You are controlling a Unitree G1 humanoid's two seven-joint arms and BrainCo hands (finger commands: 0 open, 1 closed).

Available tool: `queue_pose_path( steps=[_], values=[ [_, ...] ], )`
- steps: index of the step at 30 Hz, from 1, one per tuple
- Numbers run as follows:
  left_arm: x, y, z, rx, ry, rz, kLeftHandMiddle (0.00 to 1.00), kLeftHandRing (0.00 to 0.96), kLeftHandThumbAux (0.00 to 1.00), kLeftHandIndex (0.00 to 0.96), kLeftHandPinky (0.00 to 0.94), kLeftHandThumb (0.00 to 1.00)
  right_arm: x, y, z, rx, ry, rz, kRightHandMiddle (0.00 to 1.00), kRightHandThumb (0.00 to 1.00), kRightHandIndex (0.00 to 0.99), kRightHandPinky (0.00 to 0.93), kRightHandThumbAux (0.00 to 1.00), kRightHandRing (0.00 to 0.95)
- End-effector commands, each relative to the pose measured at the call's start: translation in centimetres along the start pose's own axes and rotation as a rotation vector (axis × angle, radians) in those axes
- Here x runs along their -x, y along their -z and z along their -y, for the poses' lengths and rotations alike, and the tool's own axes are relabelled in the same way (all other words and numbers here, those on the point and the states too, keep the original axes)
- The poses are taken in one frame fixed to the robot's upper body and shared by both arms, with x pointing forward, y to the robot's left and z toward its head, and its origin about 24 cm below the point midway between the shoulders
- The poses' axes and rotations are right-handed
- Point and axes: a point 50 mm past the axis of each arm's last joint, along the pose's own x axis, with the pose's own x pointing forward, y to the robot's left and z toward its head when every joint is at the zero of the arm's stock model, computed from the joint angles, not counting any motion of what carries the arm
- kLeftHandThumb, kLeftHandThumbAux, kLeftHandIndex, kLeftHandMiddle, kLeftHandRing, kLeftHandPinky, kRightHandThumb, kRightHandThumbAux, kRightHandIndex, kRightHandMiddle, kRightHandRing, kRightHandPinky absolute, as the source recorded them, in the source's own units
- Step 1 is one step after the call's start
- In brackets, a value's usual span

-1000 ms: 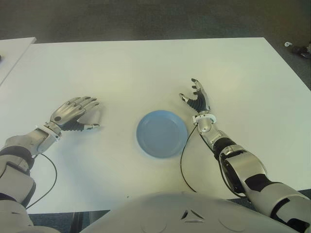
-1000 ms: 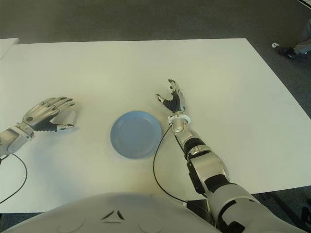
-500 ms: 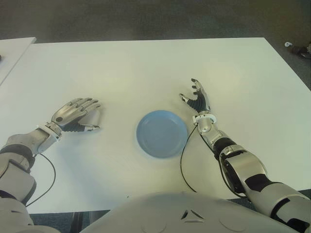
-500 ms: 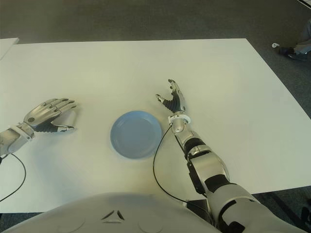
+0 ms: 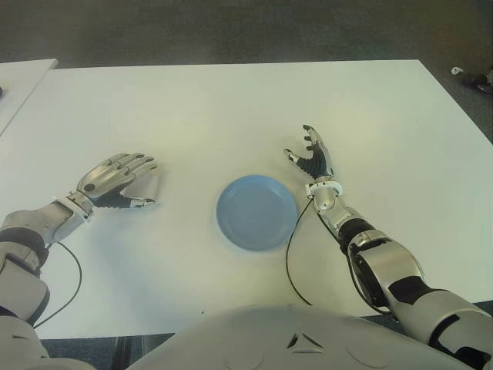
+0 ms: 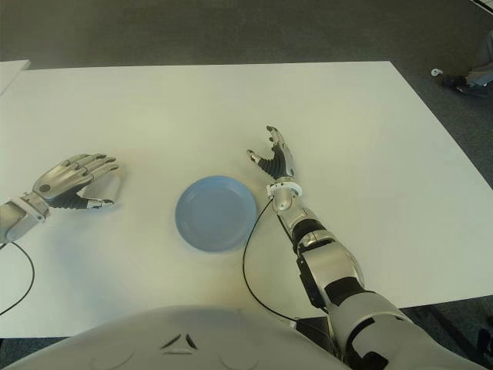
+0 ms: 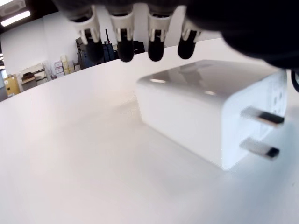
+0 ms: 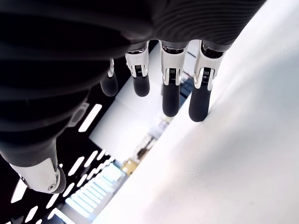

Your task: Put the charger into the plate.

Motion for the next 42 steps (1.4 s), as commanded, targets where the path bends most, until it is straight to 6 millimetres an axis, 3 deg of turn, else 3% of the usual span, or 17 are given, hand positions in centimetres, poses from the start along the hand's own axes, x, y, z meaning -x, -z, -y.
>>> queue_pose_path(
  steps=[1, 42],
  values=[
    [0.3, 0.1, 0.0, -0.021, 0.029, 0.020, 0.000, 0.000, 0.112, 0.000, 0.000, 0.273, 3.1, 3.1, -1.8, 0.053, -0.106, -0.140, 0.000, 0.094, 0.000, 0.292, 0.585, 0.174],
    [1.0, 1.4, -0.3, -0.125, 0.142, 0.017, 0.000, 0.000, 0.149, 0.000, 0.000, 0.228, 3.3, 3.3, -1.6, 0.121, -0.117, -0.107, 0.000, 0.050, 0.000, 0.289, 0.571, 0.163]
  ],
)
